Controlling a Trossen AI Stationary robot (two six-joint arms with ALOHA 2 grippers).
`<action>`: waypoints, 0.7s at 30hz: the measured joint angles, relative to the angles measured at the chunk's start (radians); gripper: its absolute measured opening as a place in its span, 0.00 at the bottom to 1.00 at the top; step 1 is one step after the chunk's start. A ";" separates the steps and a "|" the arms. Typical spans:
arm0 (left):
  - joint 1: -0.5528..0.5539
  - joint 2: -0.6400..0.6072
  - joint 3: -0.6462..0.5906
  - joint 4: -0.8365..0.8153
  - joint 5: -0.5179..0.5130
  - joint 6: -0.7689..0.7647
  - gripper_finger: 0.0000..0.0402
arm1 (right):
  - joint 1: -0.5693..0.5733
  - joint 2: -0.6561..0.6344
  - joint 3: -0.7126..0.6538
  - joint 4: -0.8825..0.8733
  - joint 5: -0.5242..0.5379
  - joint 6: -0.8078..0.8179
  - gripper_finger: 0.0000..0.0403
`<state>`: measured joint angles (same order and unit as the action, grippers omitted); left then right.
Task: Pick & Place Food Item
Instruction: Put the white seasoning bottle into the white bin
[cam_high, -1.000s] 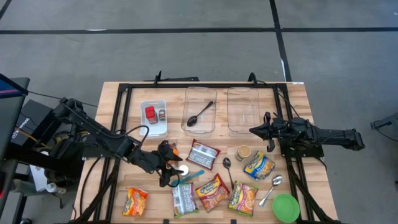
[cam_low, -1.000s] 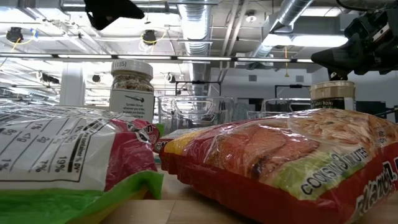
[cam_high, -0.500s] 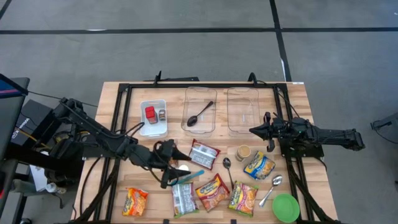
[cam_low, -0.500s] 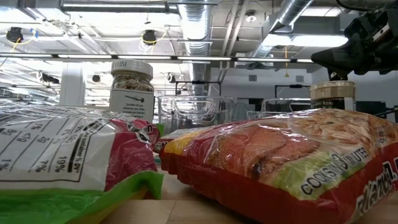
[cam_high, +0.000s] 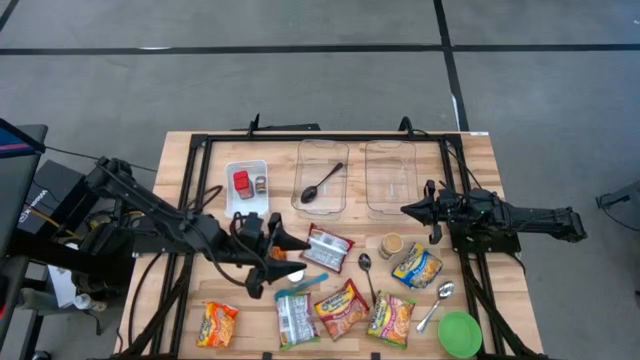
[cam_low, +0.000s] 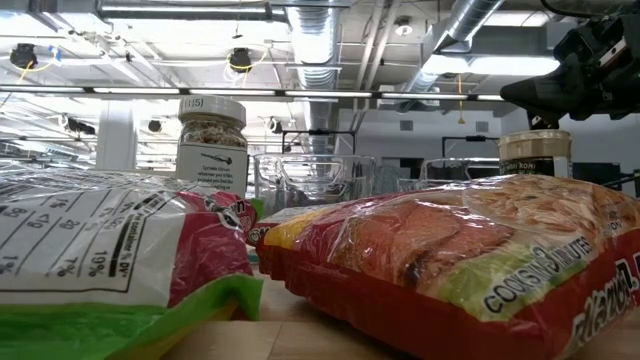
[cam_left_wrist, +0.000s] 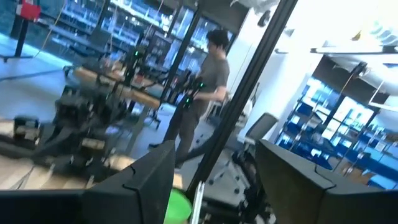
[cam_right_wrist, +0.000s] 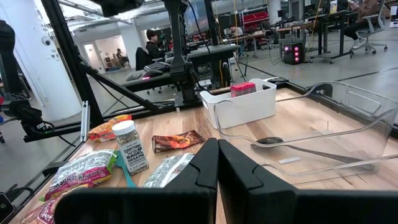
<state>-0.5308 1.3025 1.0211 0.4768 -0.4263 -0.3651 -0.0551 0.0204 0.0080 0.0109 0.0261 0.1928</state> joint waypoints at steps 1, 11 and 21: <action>0.000 0.000 0.024 -0.018 0.000 0.008 0.53 | 0.000 0.000 0.000 0.000 0.000 0.000 0.00; 0.010 0.000 0.254 -0.393 -0.069 0.021 0.48 | 0.000 0.000 0.000 0.000 0.000 0.000 0.00; 0.020 0.105 0.402 -0.796 -0.149 -0.062 0.43 | 0.000 0.000 0.000 0.000 0.000 0.000 0.00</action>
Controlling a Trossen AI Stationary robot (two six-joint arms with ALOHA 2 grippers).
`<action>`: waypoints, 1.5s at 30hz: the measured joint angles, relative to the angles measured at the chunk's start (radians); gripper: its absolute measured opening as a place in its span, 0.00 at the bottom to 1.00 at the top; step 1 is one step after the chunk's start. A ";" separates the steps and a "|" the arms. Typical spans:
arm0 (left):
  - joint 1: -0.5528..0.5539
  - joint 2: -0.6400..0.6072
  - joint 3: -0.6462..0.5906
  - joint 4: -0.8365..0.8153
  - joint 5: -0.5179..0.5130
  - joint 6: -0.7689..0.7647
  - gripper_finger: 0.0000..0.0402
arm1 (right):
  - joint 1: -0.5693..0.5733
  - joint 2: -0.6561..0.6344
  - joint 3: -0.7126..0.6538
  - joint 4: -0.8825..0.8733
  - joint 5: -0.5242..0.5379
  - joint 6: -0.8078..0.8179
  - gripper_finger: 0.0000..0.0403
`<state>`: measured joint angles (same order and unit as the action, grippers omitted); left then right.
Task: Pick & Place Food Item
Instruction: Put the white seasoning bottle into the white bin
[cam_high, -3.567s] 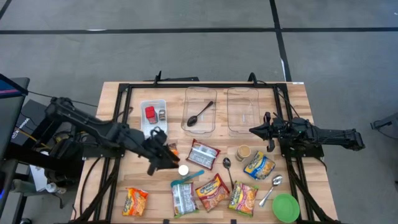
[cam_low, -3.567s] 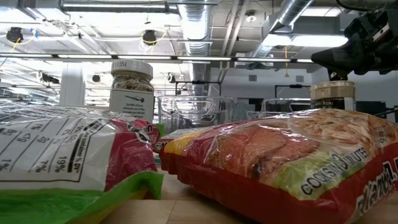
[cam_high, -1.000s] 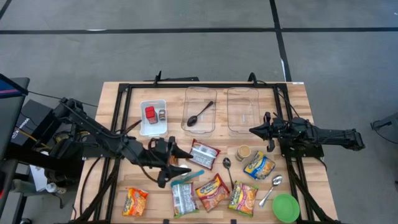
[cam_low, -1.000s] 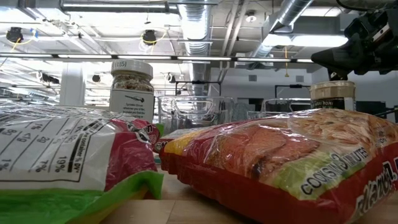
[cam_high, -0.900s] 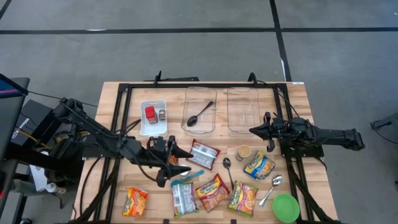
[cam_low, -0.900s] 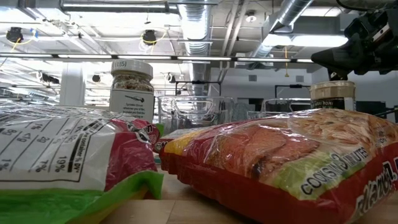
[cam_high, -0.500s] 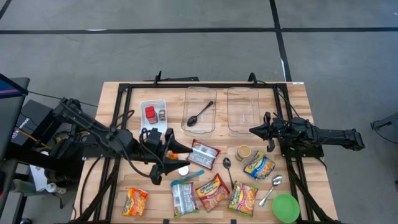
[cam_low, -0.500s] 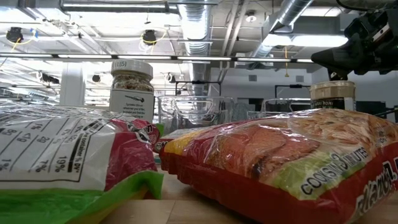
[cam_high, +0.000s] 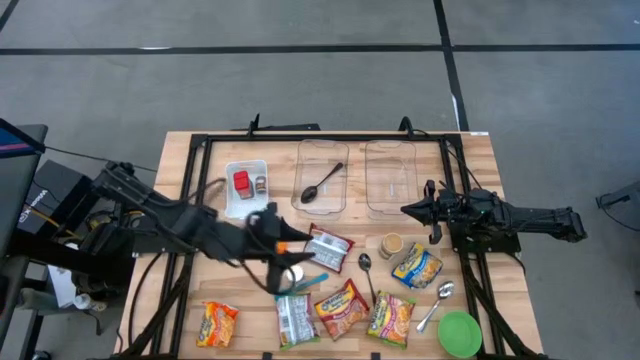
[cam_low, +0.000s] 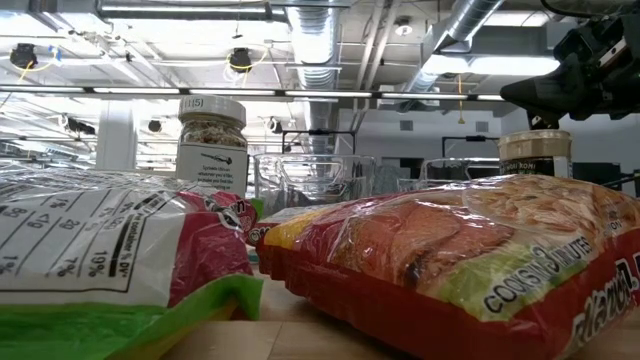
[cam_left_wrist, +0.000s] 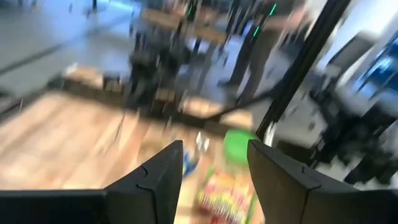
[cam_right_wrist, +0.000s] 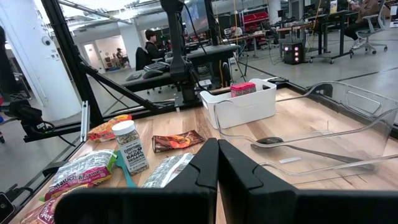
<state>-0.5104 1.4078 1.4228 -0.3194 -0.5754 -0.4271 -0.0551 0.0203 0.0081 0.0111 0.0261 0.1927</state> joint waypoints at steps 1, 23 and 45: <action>0.001 0.021 0.008 -0.038 0.000 -0.017 0.43 | 0.000 0.000 0.000 0.000 0.000 0.000 0.00; 0.115 0.305 0.014 -0.598 0.476 -0.479 0.34 | 0.000 0.000 0.000 0.000 0.000 0.000 0.00; 0.138 0.302 0.015 -0.657 0.468 -0.441 0.53 | 0.000 0.000 0.000 0.000 0.000 0.000 0.00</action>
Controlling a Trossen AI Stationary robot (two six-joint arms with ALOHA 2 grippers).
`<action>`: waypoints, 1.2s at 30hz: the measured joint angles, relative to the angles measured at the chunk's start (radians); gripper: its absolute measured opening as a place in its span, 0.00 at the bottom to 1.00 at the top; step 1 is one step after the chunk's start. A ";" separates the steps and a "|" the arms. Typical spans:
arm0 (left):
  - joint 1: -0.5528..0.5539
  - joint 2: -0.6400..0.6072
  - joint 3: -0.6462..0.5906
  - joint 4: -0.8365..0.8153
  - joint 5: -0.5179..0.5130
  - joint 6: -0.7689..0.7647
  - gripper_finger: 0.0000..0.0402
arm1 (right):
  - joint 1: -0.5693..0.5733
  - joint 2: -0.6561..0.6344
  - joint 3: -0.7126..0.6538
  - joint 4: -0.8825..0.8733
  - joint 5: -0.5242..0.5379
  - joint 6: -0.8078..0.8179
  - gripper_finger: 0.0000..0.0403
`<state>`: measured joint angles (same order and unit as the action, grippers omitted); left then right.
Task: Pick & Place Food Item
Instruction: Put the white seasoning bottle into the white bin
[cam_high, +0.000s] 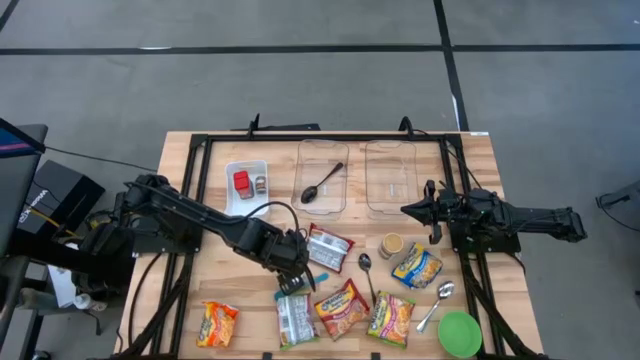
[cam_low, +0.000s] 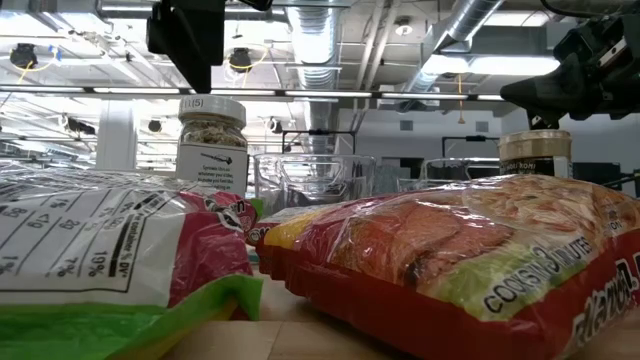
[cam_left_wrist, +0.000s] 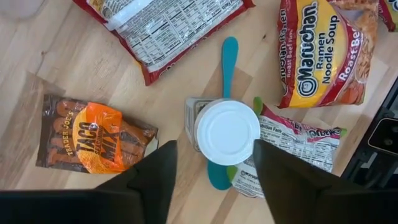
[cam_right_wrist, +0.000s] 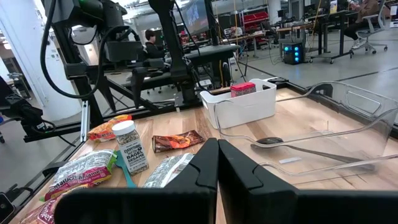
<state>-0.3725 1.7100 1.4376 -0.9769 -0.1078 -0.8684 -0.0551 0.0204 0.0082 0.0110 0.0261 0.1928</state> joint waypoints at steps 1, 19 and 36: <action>0.000 0.000 0.000 0.002 -0.002 0.000 0.56 | 0.000 0.000 0.000 0.000 0.000 0.000 0.00; -0.008 0.006 -0.094 0.127 -0.012 0.078 0.88 | 0.000 0.000 0.000 0.000 0.000 0.000 0.00; -0.008 0.006 -0.143 0.229 0.001 0.078 0.85 | 0.000 0.000 0.000 0.000 0.000 0.000 0.00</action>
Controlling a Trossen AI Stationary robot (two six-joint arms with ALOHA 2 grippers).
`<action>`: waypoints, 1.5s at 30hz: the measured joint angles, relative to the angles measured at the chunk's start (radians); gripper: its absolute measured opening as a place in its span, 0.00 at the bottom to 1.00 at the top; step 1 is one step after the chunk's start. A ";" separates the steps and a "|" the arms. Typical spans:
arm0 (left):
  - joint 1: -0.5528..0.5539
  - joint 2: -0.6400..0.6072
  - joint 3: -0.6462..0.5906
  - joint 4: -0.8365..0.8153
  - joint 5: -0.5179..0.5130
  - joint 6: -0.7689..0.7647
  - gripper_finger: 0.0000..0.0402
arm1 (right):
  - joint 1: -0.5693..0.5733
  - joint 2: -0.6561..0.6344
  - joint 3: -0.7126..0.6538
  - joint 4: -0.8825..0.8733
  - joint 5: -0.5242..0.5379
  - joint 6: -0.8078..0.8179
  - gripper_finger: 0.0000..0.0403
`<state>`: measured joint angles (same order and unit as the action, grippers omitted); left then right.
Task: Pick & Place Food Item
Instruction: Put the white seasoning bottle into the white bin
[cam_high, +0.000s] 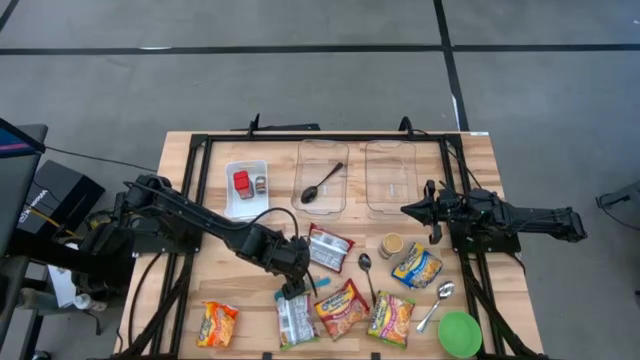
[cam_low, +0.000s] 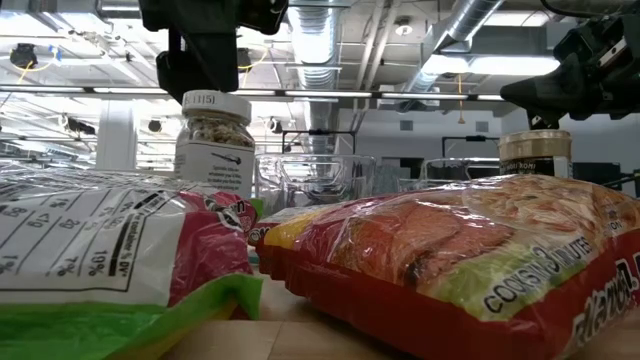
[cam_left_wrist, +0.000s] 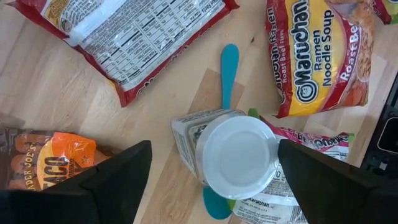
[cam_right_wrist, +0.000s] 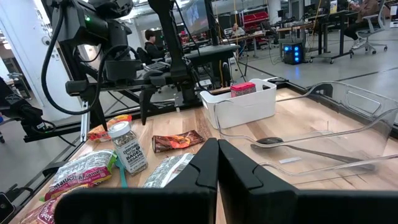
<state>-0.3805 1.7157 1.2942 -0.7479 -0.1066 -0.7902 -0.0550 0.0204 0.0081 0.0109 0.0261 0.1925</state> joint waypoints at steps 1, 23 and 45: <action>0.000 0.000 0.000 0.000 0.000 0.000 0.85 | 0.000 0.000 0.000 0.000 0.000 0.000 0.00; -0.016 0.013 -0.001 0.006 -0.021 0.001 0.85 | 0.000 0.000 0.000 0.000 0.000 0.000 0.00; -0.017 0.079 0.000 -0.040 -0.088 0.000 0.85 | 0.000 0.004 0.000 0.011 0.005 0.000 0.00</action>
<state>-0.3977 1.7952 1.2938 -0.7879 -0.1942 -0.7904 -0.0551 0.0242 0.0078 0.0224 0.0307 0.1928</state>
